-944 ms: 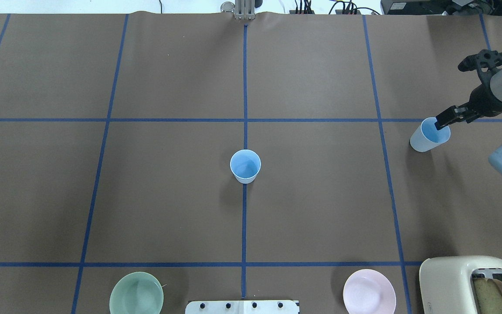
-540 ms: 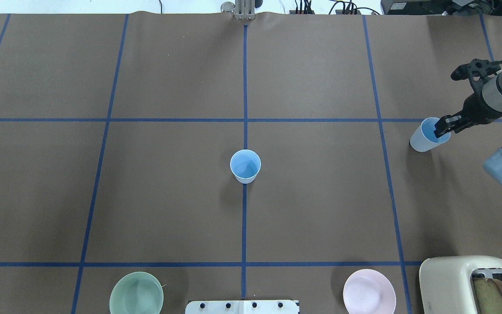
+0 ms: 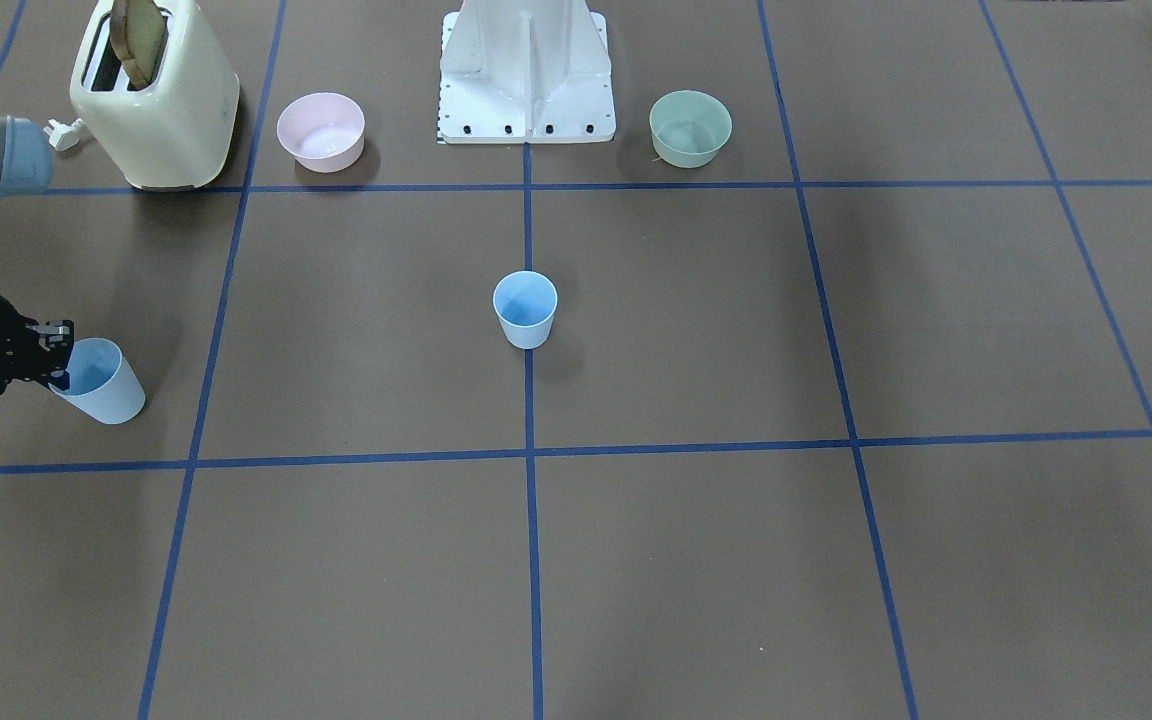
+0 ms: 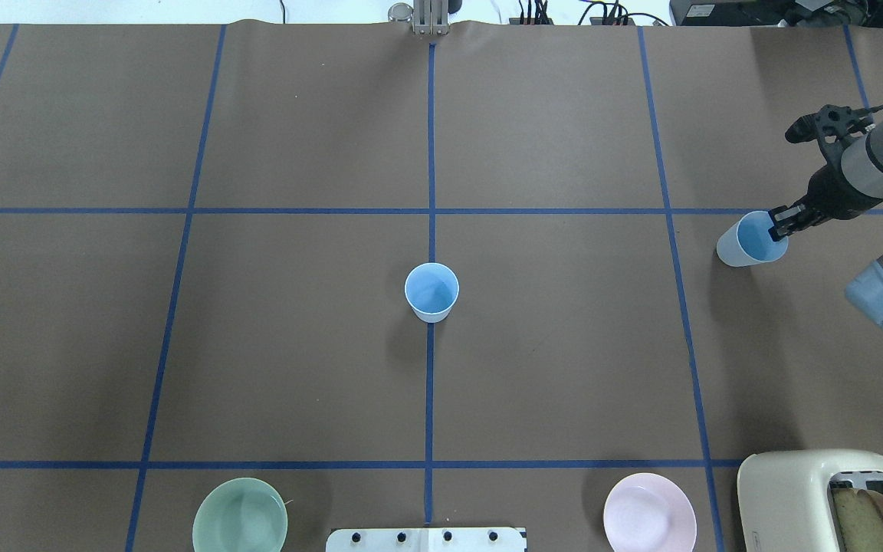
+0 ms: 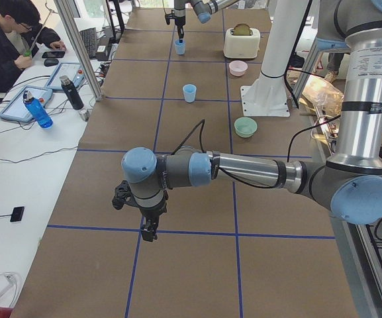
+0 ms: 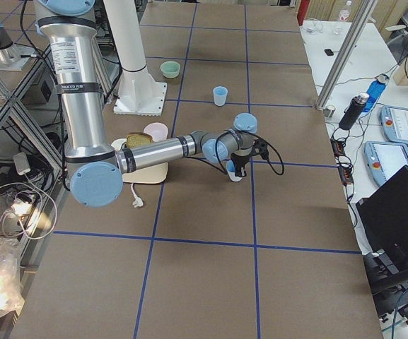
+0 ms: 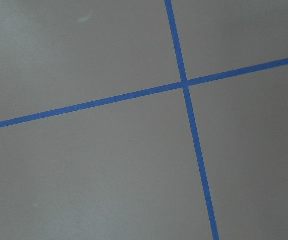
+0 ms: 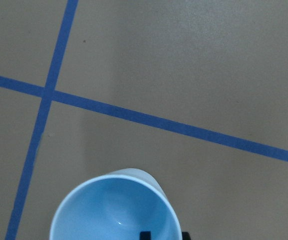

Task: Stack blue cups with both arms
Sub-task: 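Reach the right gripper to the other light-blue cup and grasp it, then lift the cup with the right gripper and carry it over the centre cup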

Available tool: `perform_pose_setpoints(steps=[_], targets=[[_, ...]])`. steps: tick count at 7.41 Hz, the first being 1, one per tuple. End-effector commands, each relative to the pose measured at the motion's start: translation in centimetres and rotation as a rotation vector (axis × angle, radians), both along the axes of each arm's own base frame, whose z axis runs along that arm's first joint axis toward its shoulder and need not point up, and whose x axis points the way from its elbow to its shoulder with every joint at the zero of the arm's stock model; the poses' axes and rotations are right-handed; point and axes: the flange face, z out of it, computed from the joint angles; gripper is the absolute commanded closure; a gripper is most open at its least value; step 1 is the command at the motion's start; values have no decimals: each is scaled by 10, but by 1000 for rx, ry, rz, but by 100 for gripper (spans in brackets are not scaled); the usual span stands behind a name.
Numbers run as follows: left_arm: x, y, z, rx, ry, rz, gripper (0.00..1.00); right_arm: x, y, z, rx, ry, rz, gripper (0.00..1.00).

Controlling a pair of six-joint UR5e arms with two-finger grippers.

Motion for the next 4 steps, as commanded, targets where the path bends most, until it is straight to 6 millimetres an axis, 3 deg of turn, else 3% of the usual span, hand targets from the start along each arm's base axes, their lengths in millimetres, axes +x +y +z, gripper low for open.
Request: perform_pose_setpoints(steps=[1, 2, 4], targets=[[0, 0, -1, -7, 0, -8, 1, -1, -17, -37, 28, -40, 24, 100], [0, 1, -3, -6, 1, -10, 1, -8, -26, -64, 2, -93, 44, 100], [1, 12, -6, -29, -1, -49, 1, -27, -43, -154, -46, -196, 154, 100]])
